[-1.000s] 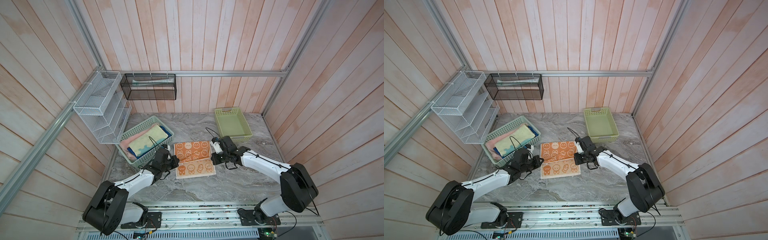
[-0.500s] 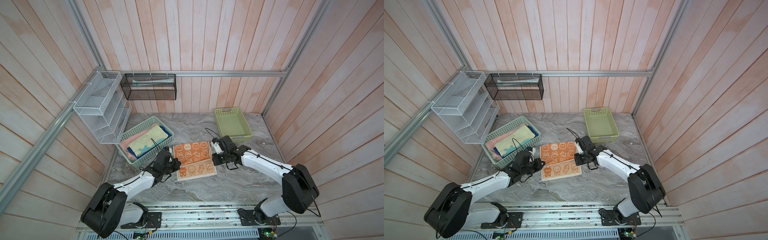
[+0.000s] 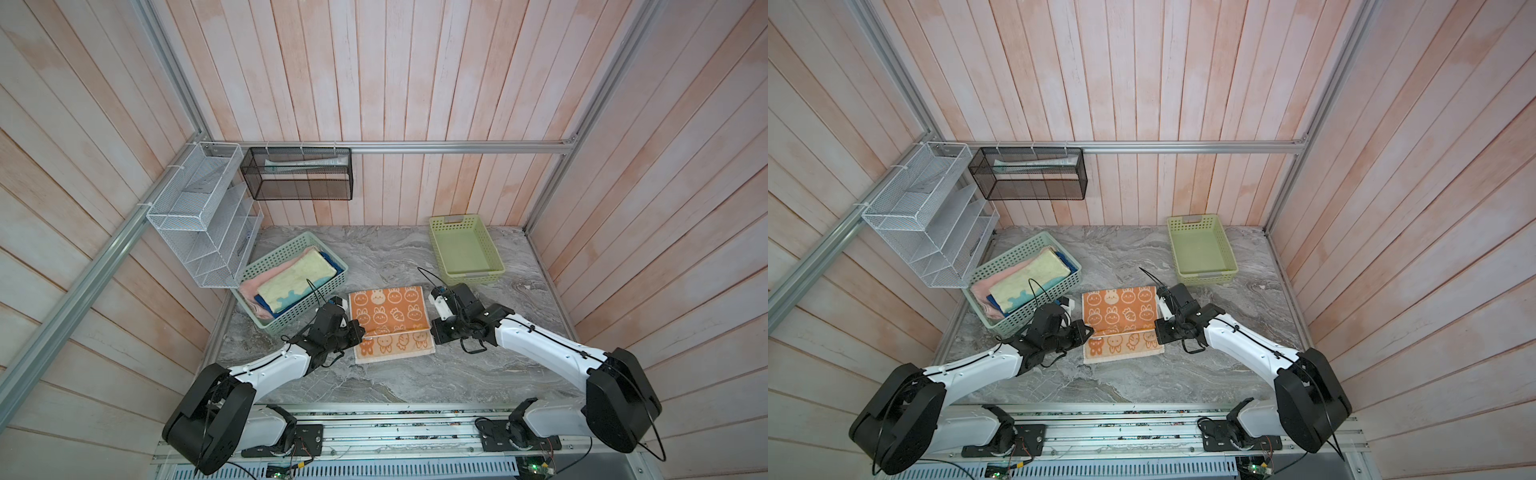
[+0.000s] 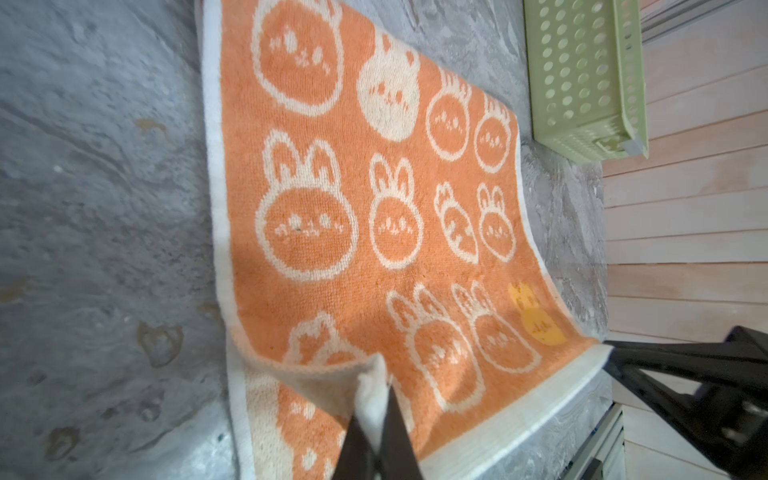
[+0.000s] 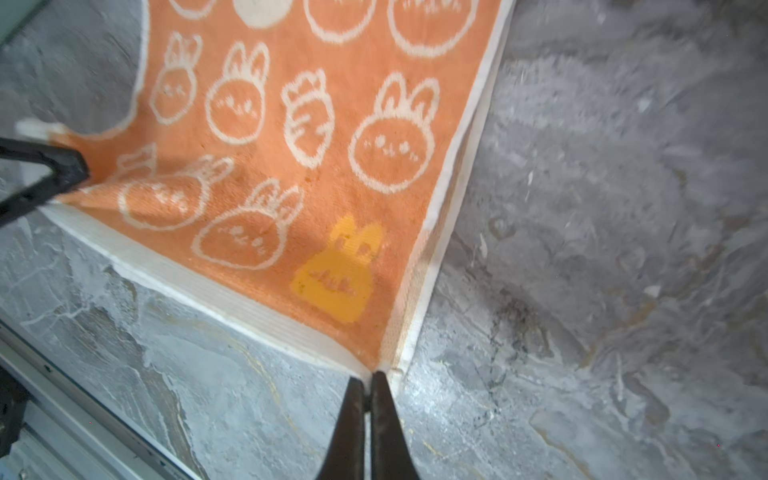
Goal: Fold and stack the towels
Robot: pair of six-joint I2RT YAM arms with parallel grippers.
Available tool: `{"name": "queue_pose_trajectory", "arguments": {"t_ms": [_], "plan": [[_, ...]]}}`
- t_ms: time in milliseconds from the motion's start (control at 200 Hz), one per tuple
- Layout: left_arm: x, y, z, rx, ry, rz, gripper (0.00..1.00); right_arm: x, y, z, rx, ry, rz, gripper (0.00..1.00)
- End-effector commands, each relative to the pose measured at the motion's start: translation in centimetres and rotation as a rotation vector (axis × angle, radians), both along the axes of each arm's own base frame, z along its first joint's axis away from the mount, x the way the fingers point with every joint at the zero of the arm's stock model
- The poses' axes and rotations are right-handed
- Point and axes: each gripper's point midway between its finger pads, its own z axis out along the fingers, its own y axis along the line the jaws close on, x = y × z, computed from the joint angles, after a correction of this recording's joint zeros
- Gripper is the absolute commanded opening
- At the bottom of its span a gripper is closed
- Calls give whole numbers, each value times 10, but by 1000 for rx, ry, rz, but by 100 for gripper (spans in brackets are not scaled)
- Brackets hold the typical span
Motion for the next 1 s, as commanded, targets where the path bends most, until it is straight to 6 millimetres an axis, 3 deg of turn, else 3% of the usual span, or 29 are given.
{"name": "queue_pose_trajectory", "arguments": {"t_ms": [0,50,70,160,355,700,995], "plan": [[-15,11,-24,70,75,12,13,-9,-16,-22,-59,54,-45,0],[-19,13,-24,74,87,12,24,-12,-16,-24,-60,71,-40,0],[-19,13,-23,74,87,13,27,-13,-17,-24,-62,75,-39,5],[-24,20,-18,89,85,26,33,-14,-17,-19,-58,70,-37,15],[-30,31,-11,56,100,71,36,-10,-19,-13,-54,28,-37,8],[-46,14,-25,-66,271,42,39,-15,-18,-26,-59,59,-23,0],[-44,8,-33,-89,295,31,42,-16,-18,-31,-64,68,-18,0]]}}
